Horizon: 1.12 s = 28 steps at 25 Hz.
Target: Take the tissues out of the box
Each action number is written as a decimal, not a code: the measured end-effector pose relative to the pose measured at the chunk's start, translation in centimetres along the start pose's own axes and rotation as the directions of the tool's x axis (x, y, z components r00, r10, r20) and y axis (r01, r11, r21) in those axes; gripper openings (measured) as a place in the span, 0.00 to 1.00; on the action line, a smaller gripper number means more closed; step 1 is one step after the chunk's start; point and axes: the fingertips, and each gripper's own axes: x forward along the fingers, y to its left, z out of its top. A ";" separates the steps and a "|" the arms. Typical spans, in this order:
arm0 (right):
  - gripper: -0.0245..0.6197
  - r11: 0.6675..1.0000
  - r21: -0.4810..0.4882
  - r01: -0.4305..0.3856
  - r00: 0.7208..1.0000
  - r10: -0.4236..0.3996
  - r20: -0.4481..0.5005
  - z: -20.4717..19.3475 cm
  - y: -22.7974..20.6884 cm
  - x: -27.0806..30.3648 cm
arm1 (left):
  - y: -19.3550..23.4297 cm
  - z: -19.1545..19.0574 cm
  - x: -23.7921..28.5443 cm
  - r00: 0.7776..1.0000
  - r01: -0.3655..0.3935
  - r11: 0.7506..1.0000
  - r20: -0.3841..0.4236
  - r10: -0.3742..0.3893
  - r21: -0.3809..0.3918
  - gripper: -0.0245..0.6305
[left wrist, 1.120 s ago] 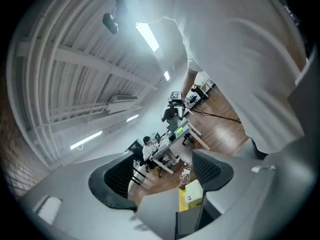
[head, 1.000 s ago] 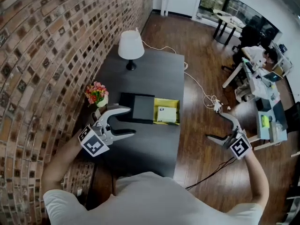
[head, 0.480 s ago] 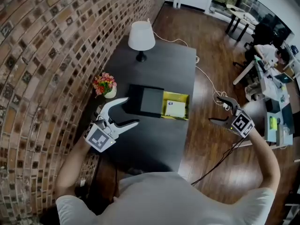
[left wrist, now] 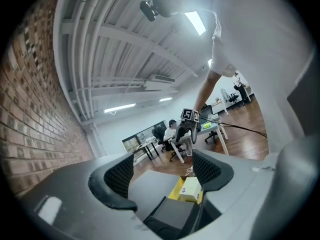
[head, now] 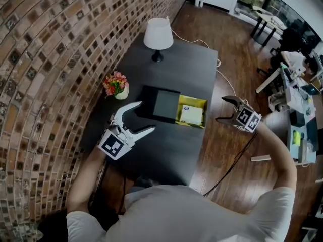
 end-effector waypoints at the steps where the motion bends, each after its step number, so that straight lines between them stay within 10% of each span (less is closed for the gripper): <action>1: 0.69 1.000 0.008 -0.005 1.000 0.005 -0.011 -0.4 -0.2 1.0 | -0.2 -0.3 0.1 1.000 0.000 1.000 -0.001 0.000 -0.008 0.58; 28: 0.85 0.963 0.140 -0.230 0.895 0.266 -0.358 -10.2 2.3 22.0 | -2.9 -6.1 4.3 1.000 -0.018 0.952 -0.001 0.018 -0.306 0.58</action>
